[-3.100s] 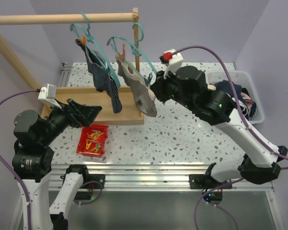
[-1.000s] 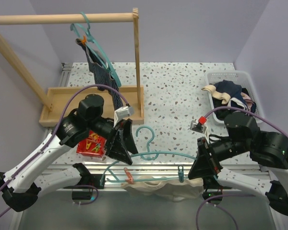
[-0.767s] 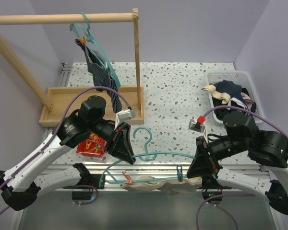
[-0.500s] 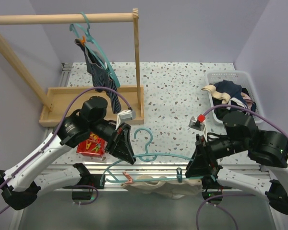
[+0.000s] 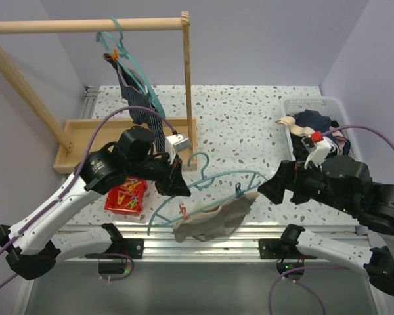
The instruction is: Remove the underwear clipped to the hanger
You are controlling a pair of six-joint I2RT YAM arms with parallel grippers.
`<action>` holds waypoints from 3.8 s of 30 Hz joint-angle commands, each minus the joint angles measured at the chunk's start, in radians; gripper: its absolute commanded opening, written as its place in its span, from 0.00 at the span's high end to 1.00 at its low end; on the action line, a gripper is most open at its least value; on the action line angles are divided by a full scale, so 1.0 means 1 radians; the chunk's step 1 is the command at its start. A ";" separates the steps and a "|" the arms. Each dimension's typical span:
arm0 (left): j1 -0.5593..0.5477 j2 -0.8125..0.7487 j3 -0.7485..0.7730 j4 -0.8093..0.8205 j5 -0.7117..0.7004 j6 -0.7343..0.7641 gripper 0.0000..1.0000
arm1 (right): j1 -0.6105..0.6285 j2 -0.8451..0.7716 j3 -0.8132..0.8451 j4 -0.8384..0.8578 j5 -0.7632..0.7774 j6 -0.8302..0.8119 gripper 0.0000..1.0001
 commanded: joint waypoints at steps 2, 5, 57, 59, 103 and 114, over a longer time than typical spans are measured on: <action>0.000 0.013 0.127 0.033 -0.327 -0.084 1.00 | -0.001 0.005 0.008 -0.054 0.277 0.122 0.01; 0.000 0.039 0.188 0.011 -0.467 -0.089 1.00 | -0.001 0.028 -0.041 -0.034 0.242 0.133 0.02; -0.239 -0.232 -0.709 0.719 -0.629 -0.571 1.00 | -0.081 0.373 -0.565 0.356 0.282 0.622 0.12; -0.239 -0.252 -0.709 0.702 -0.640 -0.569 1.00 | -0.095 0.352 -0.581 0.342 0.279 0.613 0.12; -0.239 -0.326 -0.732 0.630 -0.695 -0.603 1.00 | -0.222 0.252 -0.795 0.871 -0.050 0.603 0.90; -0.237 -0.328 -0.740 0.558 -0.746 -0.609 1.00 | -0.240 0.159 -0.737 0.730 -0.048 0.528 1.00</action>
